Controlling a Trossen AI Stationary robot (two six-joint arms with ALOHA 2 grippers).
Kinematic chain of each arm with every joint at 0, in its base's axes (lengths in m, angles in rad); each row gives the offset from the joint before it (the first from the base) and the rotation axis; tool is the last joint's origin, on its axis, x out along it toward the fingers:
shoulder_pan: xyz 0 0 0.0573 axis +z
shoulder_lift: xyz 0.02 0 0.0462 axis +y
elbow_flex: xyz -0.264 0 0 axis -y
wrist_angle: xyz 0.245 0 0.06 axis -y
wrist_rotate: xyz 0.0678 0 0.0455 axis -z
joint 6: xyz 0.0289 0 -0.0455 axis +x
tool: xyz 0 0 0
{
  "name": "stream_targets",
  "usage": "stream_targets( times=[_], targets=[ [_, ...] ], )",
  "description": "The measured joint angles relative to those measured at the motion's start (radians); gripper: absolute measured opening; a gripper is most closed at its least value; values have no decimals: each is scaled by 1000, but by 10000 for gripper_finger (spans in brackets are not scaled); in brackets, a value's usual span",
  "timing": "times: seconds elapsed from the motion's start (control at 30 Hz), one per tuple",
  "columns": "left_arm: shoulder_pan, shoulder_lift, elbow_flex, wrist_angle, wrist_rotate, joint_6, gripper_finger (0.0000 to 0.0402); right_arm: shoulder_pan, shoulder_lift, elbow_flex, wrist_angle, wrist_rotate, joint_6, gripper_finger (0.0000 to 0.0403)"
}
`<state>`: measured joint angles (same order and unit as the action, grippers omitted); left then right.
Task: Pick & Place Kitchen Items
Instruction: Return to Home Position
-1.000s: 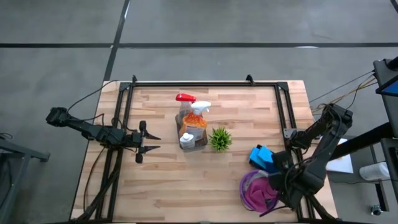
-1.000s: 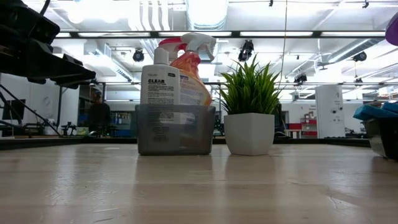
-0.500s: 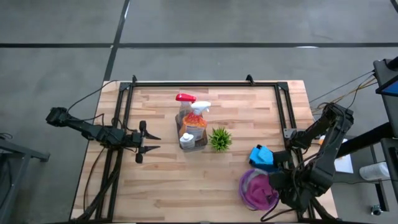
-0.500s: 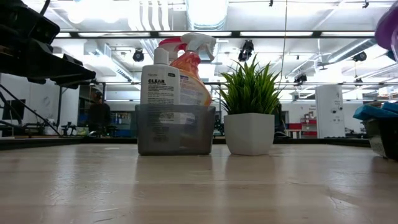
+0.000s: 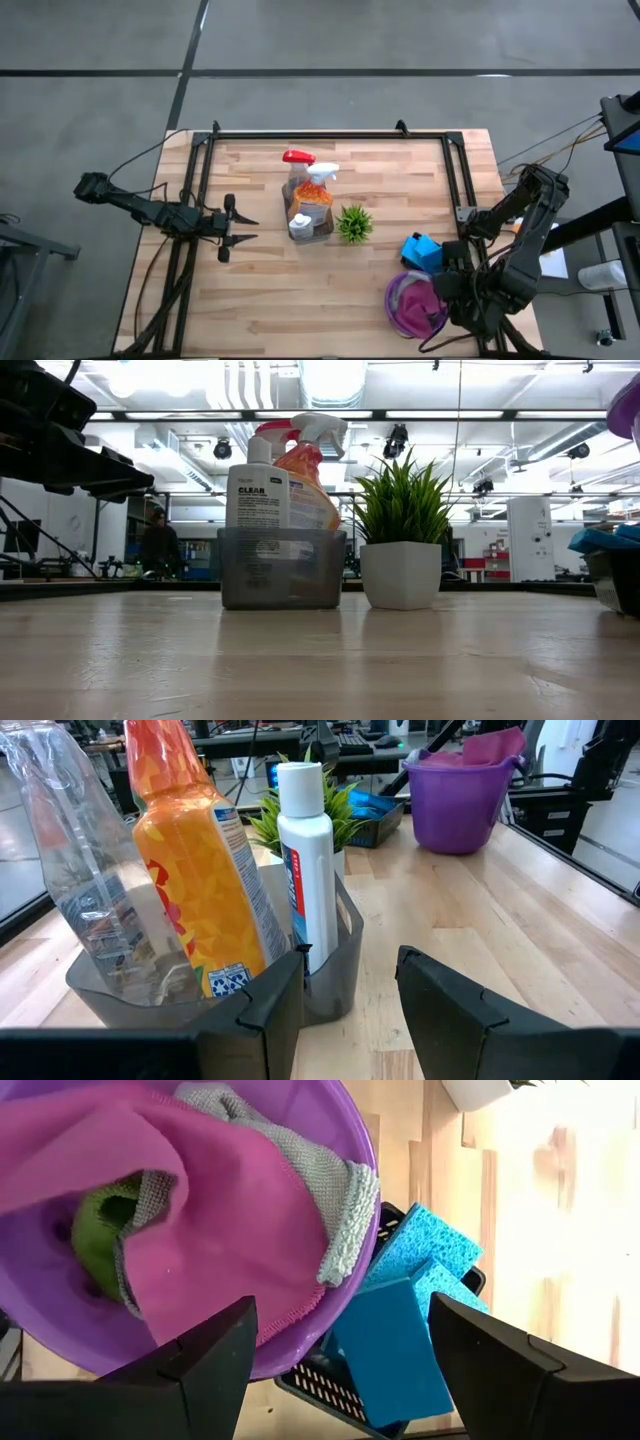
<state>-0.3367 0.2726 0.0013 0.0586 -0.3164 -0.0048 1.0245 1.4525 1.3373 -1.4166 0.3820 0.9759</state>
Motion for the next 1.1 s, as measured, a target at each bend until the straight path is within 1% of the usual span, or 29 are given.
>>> stream_targets(
  times=[0.1,0.23,0.3,0.37,0.43,0.5,0.57,0.63,0.73,0.8,0.83,1.0,1.07,1.1],
  targets=[
    [0,0,0,0,0,0,162,0,0,0,-8,27,19,288],
    [0,0,0,0,0,-1,162,0,0,0,-63,108,99,288],
    [0,0,0,0,0,-1,162,2,0,0,-61,195,138,288],
    [0,0,0,0,0,-2,162,13,0,0,-33,316,150,288],
    [0,0,0,0,0,-3,162,27,0,-3,22,452,121,288],
    [0,0,0,0,0,-4,162,39,-2,-18,112,573,51,288],
    [0,0,0,0,0,-4,162,42,-3,-40,204,649,-37,288],
    [0,0,0,1,0,-4,162,38,-5,-70,308,681,-121,288],
    [0,0,0,8,7,-4,162,6,-6,-139,509,669,-273,288],
    [-1,0,0,13,25,-4,162,-24,-11,-193,686,631,-397,288],
    [-1,-1,0,17,36,-4,162,-41,-16,-220,784,596,-473,288],
    [-1,-1,0,31,95,-4,162,-136,-63,-352,1332,310,-876,288],
    [-1,-1,0,43,112,-5,162,-167,-101,-406,1498,202,-1011,288],
    [-1,-1,0,51,116,-7,162,-180,-124,-430,1553,162,-1057,288]
  ],
)
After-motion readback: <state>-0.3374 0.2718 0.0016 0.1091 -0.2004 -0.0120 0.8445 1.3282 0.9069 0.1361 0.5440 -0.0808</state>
